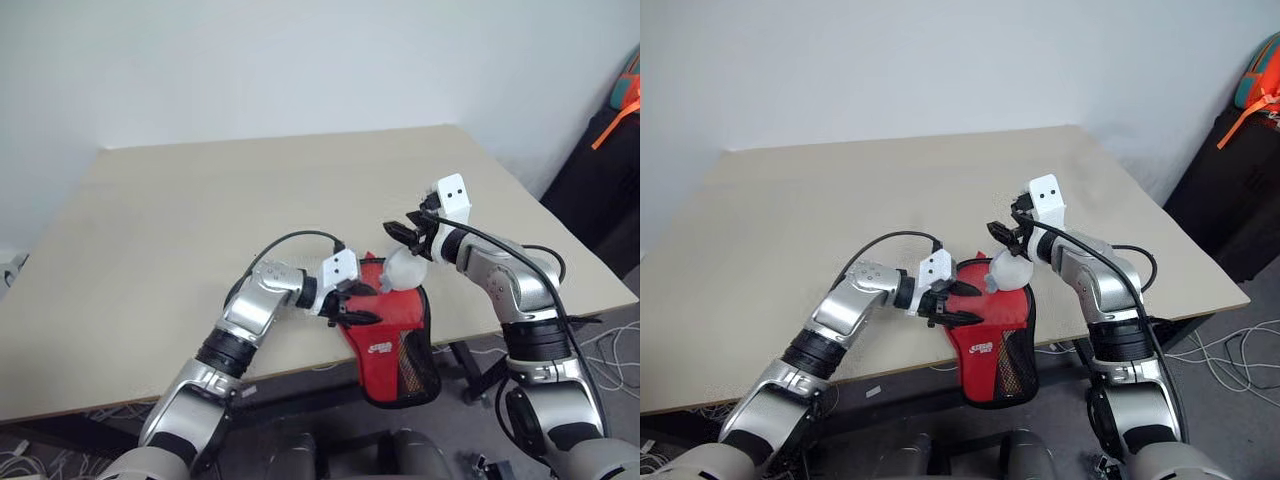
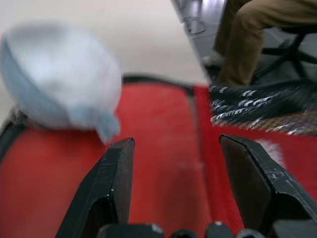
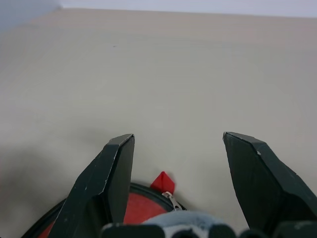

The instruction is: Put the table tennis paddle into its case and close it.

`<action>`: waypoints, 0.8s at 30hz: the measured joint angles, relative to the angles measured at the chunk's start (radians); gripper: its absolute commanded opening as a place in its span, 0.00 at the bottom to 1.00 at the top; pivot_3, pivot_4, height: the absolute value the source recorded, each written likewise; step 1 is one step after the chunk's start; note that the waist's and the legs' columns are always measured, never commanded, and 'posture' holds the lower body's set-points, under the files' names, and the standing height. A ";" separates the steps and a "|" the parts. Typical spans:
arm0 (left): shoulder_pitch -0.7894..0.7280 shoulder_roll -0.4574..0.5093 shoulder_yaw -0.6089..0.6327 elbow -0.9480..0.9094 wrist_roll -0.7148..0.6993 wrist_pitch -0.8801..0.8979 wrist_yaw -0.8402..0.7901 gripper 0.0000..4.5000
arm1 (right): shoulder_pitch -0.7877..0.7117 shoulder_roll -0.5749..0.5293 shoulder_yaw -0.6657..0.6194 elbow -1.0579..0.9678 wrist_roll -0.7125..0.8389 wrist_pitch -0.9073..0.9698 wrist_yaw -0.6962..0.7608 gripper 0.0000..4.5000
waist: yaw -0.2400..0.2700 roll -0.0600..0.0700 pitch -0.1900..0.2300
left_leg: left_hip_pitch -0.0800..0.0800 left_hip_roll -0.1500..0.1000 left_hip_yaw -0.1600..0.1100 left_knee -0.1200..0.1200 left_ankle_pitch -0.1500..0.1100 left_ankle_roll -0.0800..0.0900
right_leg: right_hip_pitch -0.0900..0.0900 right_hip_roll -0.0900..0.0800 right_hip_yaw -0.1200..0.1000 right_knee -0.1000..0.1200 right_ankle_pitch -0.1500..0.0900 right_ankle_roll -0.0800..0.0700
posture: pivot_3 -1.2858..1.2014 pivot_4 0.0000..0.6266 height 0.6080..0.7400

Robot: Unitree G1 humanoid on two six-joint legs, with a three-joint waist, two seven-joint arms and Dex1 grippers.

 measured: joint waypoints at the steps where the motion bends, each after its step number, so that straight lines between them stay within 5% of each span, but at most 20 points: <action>1: -0.002 -0.011 -0.006 0.039 0.020 -0.022 0.032 0.64 | -0.001 0.002 0.000 0.002 0.000 0.000 -0.005 0.68 | 0.000 0.000 0.000 | 0.000 0.000 0.000 0.000 0.000 0.000 | 0.000 0.000 0.000 0.000 0.000 0.000 | 0.52 0.00 0.88; 15: -0.044 -0.051 -0.023 0.146 0.065 -0.101 0.104 0.64 | -0.001 -0.006 -0.013 0.004 0.026 0.130 -0.012 0.68 | -0.001 0.001 -0.001 | 0.001 0.000 0.000 0.000 -0.002 0.004 | 0.001 -0.001 0.000 0.000 0.000 0.000 | 0.52 0.00 0.88; 20: -0.033 -0.042 -0.024 0.117 0.065 -0.079 0.092 0.64 | -0.001 -0.026 -0.046 0.008 0.051 0.222 -0.006 0.96 | -0.001 0.002 -0.002 | 0.001 0.000 -0.001 0.000 -0.002 0.004 | 0.001 -0.001 0.000 0.000 0.000 0.000 | 0.52 0.00 0.88; 24: -0.026 -0.040 -0.024 0.098 0.065 -0.056 0.091 0.64 | -0.001 -0.028 -0.050 0.007 0.072 0.311 -0.005 0.99 | -0.001 0.003 -0.002 | 0.001 0.000 -0.001 0.000 -0.002 0.005 | 0.001 -0.001 0.000 0.000 0.000 0.000 | 0.52 0.00 0.88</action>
